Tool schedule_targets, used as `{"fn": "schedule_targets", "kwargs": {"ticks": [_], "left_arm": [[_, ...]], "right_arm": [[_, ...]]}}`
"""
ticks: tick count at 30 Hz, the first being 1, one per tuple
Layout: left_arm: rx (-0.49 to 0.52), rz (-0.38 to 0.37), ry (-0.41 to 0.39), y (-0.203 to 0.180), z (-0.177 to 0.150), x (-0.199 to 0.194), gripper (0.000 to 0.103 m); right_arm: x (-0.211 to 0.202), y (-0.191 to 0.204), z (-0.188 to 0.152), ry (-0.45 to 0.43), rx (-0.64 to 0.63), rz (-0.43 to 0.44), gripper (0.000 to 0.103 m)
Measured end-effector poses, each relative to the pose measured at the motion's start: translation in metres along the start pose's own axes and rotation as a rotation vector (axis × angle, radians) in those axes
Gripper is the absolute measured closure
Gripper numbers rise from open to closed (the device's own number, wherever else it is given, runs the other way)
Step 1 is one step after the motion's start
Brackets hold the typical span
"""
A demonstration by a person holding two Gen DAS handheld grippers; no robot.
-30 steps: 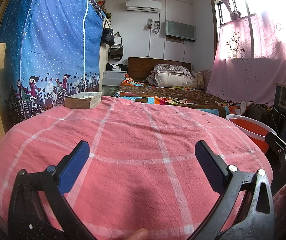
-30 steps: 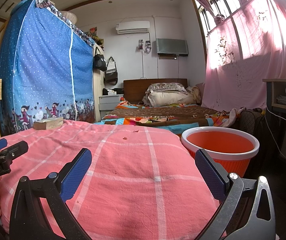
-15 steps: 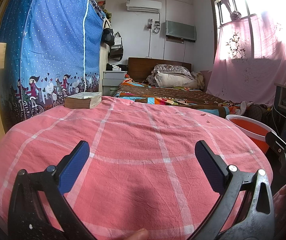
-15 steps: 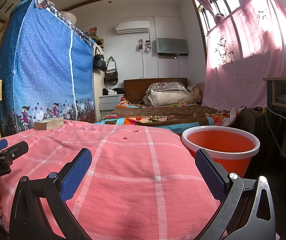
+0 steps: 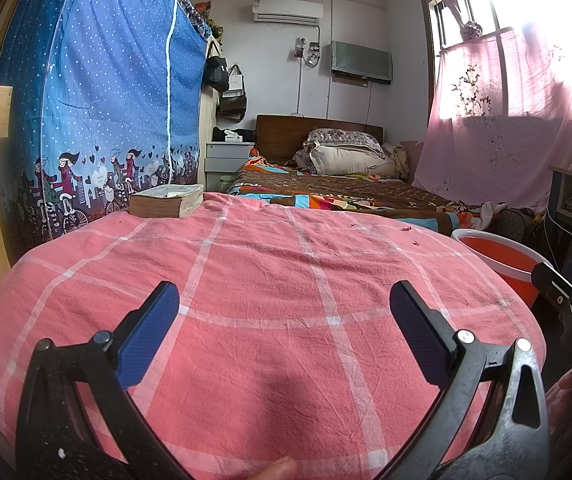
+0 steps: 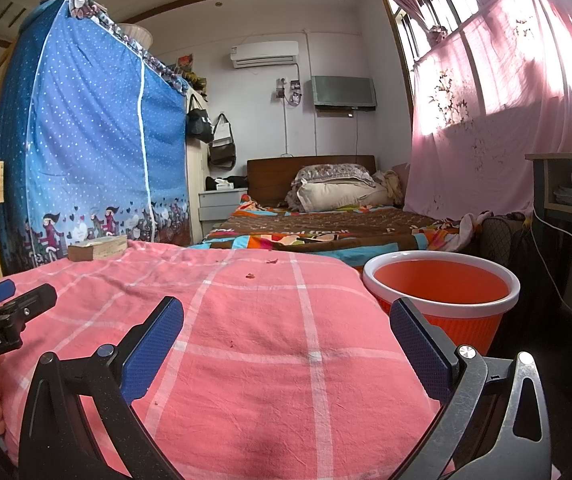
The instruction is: Collect trash
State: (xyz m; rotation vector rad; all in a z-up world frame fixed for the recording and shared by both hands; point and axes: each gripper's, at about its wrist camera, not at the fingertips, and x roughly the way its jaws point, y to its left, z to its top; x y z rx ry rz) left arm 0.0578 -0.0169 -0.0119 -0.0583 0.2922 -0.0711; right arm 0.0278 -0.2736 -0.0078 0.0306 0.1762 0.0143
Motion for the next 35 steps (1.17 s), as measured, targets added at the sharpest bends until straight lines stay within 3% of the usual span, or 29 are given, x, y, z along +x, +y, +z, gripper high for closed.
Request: {"fn": "schedule_targets", "kwargs": {"ticks": [19, 27, 35], "left_arm": [[0.006, 0.002, -0.006, -0.0018, -0.0033, -0.0025, 0.000], [-0.043, 0.001, -0.001, 0.0055, -0.0010, -0.0019, 0.000], [-0.016, 0.011, -0.011, 0.0019, -0.0023, -0.0021, 0.000]], "right_arm": [[0.0006, 0.0003, 0.0014, 0.001, 0.001, -0.001, 0.000], [0.0006, 0.0010, 0.0012, 0.004, 0.001, 0.003, 0.000], [-0.0008, 0.0065, -0.0005, 0.013, -0.009, 0.006, 0.000]]}}
